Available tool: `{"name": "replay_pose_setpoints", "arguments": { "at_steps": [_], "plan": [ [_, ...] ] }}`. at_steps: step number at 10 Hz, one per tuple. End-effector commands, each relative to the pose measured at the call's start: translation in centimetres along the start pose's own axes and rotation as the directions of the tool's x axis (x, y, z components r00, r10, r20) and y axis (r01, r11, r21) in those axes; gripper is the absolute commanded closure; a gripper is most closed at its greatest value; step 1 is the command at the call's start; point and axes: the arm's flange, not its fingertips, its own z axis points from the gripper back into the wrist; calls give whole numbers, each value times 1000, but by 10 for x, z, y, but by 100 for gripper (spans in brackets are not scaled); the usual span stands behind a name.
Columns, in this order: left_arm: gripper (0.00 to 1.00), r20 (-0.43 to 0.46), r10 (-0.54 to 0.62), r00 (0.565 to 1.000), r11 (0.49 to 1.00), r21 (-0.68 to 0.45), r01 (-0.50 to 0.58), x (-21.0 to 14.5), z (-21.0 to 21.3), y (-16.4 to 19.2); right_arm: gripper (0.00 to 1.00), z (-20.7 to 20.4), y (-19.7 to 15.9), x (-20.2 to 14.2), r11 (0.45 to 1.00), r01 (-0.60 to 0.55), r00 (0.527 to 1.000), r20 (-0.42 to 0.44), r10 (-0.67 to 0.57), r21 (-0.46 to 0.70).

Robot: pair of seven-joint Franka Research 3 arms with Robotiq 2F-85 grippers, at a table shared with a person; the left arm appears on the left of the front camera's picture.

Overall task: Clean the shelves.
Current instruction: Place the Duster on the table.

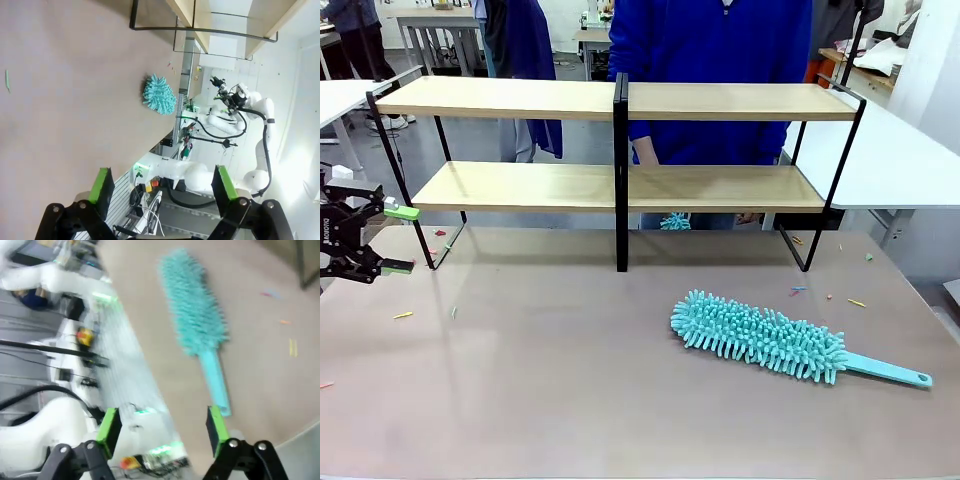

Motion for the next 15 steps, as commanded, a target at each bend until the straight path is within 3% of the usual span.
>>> {"name": "replay_pose_setpoints", "arguments": {
  "at_steps": [1,2,3,4,15],
  "plan": [
    [0,-10,-24,1000,1000,-6,24,-2,0,0,0,-44,12,36,903,121,965,166,-205,412],
    [0,-10,-24,1000,1000,-6,24,-2,0,0,0,-70,12,58,860,77,939,254,-233,504],
    [0,-10,-24,1000,1000,-6,24,-2,0,0,0,-104,13,78,807,92,927,245,-283,584],
    [0,-10,-24,1000,1000,-6,24,-2,0,0,0,-43,18,27,948,39,992,99,-75,317],
    [0,-10,-24,1000,1000,-6,24,-2,0,0,0,-43,18,27,948,39,992,99,-75,317]
  ]
}}
